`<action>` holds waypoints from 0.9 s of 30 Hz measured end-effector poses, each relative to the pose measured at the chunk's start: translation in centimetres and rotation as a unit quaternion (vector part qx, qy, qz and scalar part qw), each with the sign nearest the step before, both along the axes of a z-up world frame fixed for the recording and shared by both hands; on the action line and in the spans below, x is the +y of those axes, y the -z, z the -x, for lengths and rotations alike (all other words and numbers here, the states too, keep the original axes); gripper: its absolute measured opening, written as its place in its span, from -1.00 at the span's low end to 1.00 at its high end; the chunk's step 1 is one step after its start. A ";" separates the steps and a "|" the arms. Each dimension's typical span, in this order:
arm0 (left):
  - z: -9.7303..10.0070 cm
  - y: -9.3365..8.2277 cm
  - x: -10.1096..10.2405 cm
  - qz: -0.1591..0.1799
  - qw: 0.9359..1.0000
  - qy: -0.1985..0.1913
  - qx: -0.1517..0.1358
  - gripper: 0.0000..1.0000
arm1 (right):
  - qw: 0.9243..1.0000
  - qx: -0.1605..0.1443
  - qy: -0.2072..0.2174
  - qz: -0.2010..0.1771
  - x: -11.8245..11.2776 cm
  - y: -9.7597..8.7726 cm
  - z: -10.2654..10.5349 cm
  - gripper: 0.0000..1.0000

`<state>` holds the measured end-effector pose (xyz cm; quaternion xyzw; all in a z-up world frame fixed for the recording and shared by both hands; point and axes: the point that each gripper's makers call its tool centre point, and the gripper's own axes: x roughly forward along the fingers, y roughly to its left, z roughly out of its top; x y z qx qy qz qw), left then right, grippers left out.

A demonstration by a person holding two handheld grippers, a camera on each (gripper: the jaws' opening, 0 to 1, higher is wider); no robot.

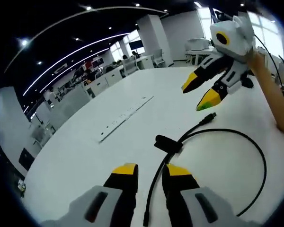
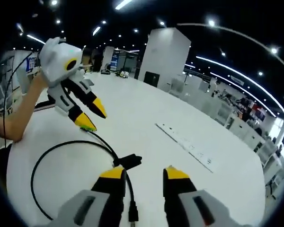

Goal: Find the charging cable on the desk, coil it up and secure with Velcro.

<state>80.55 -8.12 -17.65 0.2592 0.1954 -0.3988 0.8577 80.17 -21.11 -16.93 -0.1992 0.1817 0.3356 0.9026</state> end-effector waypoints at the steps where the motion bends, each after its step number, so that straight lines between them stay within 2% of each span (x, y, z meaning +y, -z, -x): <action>1: 0.1 -0.6 -0.1 0.004 1.000 0.004 -0.012 -0.55 | 1.000 -0.010 0.005 -0.010 -0.2 -0.5 -0.4 -0.24; 3: 0.2 -1.9 -0.2 0.014 0.999 0.010 -0.033 -0.56 | 0.999 -0.032 0.025 -0.032 -0.9 -1.6 -1.3 -0.21; 5: 0.5 -3.1 -0.2 0.027 0.998 0.012 -0.046 -0.57 | 0.997 -0.046 0.043 -0.045 -1.5 -2.6 -1.8 -0.26; 6: 0.5 -4.0 -0.3 0.035 0.997 0.017 -0.063 -0.57 | 0.996 -0.055 0.048 -0.049 -1.7 -3.1 -1.9 -0.27; 8: 0.5 -5.5 -0.7 0.053 0.994 0.027 -0.094 -0.60 | 0.993 -0.088 0.052 -0.060 -1.7 -4.6 -2.3 -0.27; 11: 0.7 -7.1 -1.1 0.091 0.989 0.029 -0.108 -0.62 | 0.987 -0.140 0.056 -0.064 -2.0 -6.6 -2.6 -0.29; 14: 1.1 -8.9 -1.3 0.119 0.983 0.040 -0.130 -0.62 | 0.972 -0.197 0.070 -0.107 -2.2 -9.9 -2.3 -0.34; 15: 1.2 -10.0 -1.3 0.138 0.979 0.037 -0.146 -0.62 | 0.965 -0.221 0.073 -0.123 -2.4 -11.3 -2.2 -0.34; 17: 1.7 -11.8 -1.2 0.172 0.971 0.039 -0.164 -0.62 | 0.946 -0.273 0.068 -0.162 -2.6 -14.4 -1.0 -0.35; 20: 3.1 -14.6 -1.1 0.223 0.954 0.054 -0.191 -0.64 | 0.912 -0.345 0.059 -0.213 -3.2 -18.4 1.1 -0.37; 22: 4.6 -17.0 -0.9 0.258 0.939 0.069 -0.218 -0.67 | 0.892 -0.373 0.065 -0.248 -3.8 -20.3 2.3 -0.36; 23: 5.4 -18.3 -0.7 0.280 0.929 0.076 -0.231 -0.68 | 0.883 -0.384 0.068 -0.260 -4.0 -21.0 3.0 -0.36; 24: 6.4 -19.6 -0.6 0.302 0.917 0.086 -0.245 -0.68 | 0.873 -0.397 0.071 -0.275 -4.4 -21.8 3.6 -0.36; 25: 7.4 -21.1 -0.4 0.332 0.903 0.093 -0.255 -0.68 | 0.865 -0.406 0.073 -0.286 -4.6 -22.3 4.1 -0.35; 26: 8.9 -22.9 -0.2 0.375 0.882 0.109 -0.264 -0.68 | 0.856 -0.420 0.072 -0.295 -4.8 -23.1 4.9 -0.33; 27: 10.3 -23.9 -0.1 0.406 0.867 0.129 -0.261 -0.68 | 0.835 -0.447 0.075 -0.313 -5.5 -24.5 6.1 -0.31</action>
